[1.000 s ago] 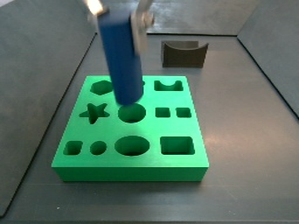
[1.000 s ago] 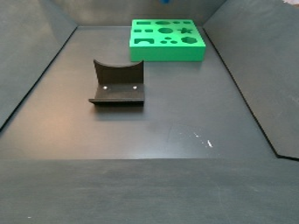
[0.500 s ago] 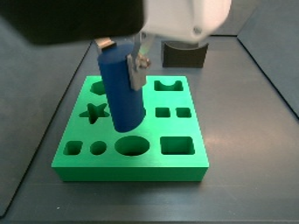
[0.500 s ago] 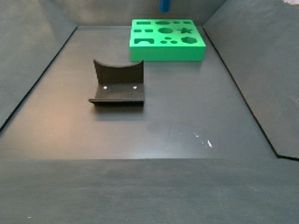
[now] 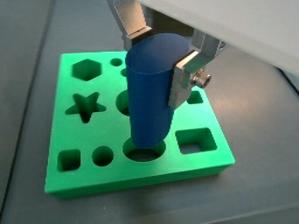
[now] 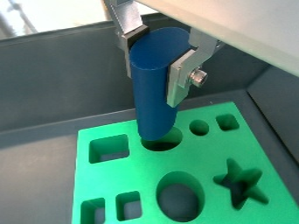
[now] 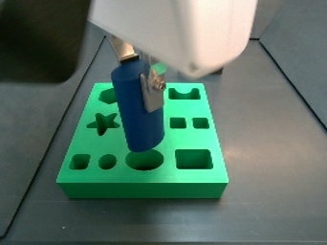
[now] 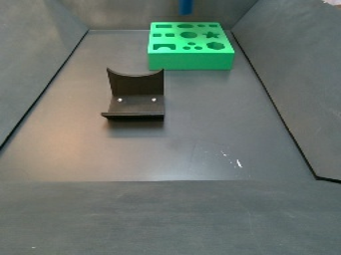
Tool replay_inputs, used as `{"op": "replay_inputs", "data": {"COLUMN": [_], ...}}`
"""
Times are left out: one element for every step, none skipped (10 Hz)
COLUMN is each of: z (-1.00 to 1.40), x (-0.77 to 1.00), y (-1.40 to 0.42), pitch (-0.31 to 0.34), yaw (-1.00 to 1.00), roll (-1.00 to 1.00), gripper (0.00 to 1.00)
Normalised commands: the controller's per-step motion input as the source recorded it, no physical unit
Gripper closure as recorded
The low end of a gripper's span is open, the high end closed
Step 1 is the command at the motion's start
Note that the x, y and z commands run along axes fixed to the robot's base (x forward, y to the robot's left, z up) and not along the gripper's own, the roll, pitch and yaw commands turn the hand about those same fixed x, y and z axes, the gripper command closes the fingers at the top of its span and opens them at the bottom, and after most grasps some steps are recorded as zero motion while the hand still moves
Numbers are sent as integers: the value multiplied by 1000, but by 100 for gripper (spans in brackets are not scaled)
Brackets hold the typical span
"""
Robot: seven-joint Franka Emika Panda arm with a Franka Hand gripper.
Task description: Insert the oval object.
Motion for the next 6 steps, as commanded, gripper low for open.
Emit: {"op": "replay_inputs", "data": {"z": [-286,-283,-257,-154,-129,-251], "x": [0,0,14,37,94,134], "y": [0,0,0,-37,-60,-160], "pitch": [-6,-6,-33,-19,-10,0], "yaw": [-986,-983,-971,-954,-906,-837], "roll": [206,204,189,151,144,121], "gripper": [100,100,100,100,100,100]}}
